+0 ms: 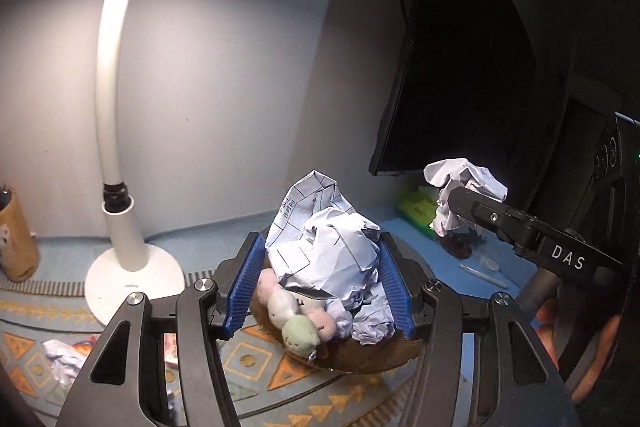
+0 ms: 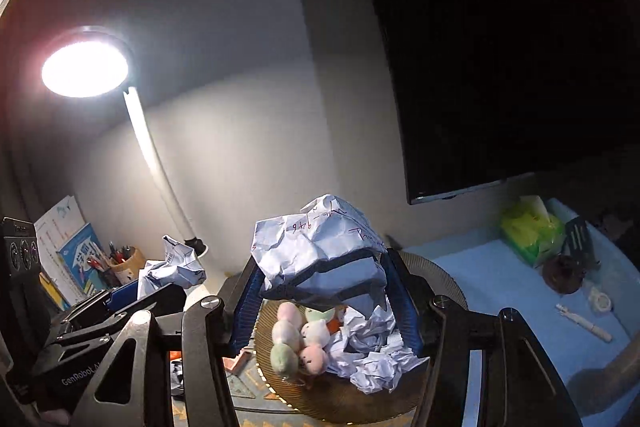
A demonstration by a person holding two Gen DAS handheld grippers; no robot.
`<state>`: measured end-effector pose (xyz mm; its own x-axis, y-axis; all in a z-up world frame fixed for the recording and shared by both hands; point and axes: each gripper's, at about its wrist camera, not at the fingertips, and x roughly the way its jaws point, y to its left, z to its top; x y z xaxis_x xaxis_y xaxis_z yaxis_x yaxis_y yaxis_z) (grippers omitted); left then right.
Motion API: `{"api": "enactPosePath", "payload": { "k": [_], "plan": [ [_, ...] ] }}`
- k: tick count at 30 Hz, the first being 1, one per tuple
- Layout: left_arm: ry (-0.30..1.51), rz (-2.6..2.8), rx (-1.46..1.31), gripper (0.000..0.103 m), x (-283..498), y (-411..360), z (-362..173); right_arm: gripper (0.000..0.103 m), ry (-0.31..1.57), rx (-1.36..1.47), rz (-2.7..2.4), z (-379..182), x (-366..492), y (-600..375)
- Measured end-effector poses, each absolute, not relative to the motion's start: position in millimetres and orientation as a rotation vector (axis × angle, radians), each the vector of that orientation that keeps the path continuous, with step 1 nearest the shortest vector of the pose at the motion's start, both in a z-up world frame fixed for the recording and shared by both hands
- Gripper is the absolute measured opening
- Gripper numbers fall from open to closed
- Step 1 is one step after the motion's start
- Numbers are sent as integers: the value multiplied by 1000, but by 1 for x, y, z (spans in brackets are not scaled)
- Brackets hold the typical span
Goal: Organize objects
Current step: 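Carry both paper balls over the amber bowl and open both grippers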
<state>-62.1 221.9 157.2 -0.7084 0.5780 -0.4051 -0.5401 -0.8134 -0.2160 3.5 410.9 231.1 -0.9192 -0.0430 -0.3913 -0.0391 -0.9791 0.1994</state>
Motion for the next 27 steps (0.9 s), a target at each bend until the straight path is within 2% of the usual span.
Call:
{"api": "enactPosePath", "payload": {
  "k": [6,13,21,22,25,26,27],
  "plan": [
    [-155,2394,-705,54,-99,254,113,56,-333,710,-3115,186,-31,436],
    [-95,2353,-780,54,-111,281,82,56,-376,768,-3149,155,-47,458],
    [-20,2356,-791,55,-102,295,74,56,-447,835,-3145,137,-52,476],
    [-15,2355,-788,56,-101,296,75,58,-456,824,-3141,137,-51,477],
    [-4,2350,-786,62,-101,298,74,78,-478,789,-3156,141,-47,479],
    [-2,2345,-789,78,-102,298,74,90,-492,778,-3163,142,-44,480],
    [-5,2347,-785,94,-102,297,75,97,-506,761,-3166,143,-42,480]
  ]
}}
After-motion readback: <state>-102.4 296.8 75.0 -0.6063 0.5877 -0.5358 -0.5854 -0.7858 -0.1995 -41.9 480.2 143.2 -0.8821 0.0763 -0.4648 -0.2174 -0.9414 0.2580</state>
